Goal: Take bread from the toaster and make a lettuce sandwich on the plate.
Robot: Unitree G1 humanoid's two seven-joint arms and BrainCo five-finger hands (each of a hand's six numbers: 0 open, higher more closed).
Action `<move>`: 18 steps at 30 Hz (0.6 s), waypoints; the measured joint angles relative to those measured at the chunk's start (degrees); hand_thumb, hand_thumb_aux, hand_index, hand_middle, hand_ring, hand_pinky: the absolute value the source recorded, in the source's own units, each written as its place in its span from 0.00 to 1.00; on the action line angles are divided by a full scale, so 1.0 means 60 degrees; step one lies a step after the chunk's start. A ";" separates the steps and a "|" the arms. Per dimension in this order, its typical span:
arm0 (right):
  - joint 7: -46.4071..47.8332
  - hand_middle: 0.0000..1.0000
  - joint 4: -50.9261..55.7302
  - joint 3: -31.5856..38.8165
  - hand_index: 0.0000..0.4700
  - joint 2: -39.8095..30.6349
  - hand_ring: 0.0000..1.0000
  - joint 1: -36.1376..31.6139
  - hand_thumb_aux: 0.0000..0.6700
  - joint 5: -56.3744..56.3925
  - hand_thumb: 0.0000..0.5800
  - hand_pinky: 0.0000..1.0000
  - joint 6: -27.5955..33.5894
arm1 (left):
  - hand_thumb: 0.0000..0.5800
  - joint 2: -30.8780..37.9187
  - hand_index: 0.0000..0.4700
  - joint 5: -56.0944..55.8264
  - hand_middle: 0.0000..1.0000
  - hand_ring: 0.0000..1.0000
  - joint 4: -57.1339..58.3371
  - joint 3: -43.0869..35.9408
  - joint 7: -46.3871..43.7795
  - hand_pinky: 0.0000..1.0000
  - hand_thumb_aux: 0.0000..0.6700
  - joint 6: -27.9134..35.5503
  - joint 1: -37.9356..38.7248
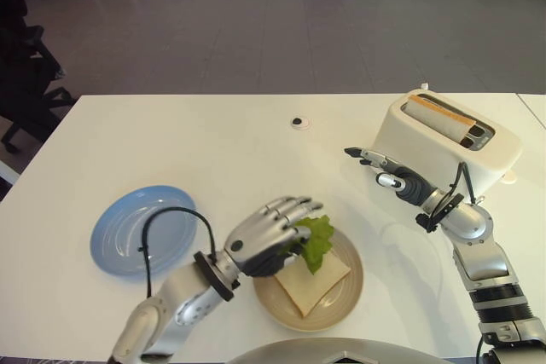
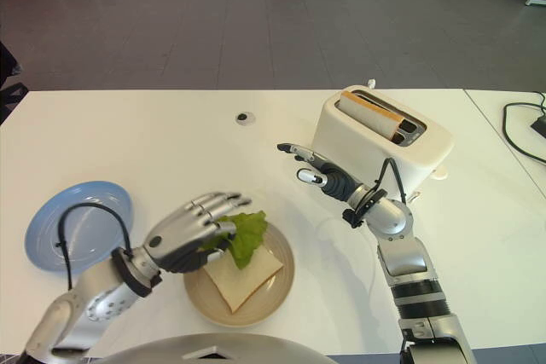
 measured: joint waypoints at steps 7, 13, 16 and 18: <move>-0.0004 0.00 -0.0002 0.0011 0.00 0.0003 0.00 -0.0004 0.00 -0.0001 0.00 0.00 -0.0008 | 1.00 0.0357 1.00 0.0322 0.00 0.00 0.0193 0.0064 0.0268 0.00 1.00 -0.0344 0.0645; -0.0002 0.00 -0.0002 0.0024 0.00 0.0008 0.00 -0.0004 0.00 -0.0002 0.00 0.00 -0.0008 | 1.00 0.0400 1.00 0.0330 0.00 0.00 -0.0227 0.0329 0.0286 0.00 1.00 -0.0385 0.0975; -0.0001 0.00 0.0001 0.0024 0.00 0.0008 0.00 -0.0004 0.00 -0.0002 0.00 0.00 -0.0008 | 1.00 0.0509 1.00 0.0321 0.00 0.00 -0.0379 0.0522 0.0260 0.00 1.00 -0.0414 0.1003; -0.0002 0.00 0.0006 0.0024 0.00 0.0007 0.00 -0.0004 0.00 -0.0002 0.00 0.00 -0.0008 | 1.00 0.0529 1.00 0.0306 0.00 0.00 -0.0503 0.0608 0.0197 0.00 1.00 -0.0426 0.1011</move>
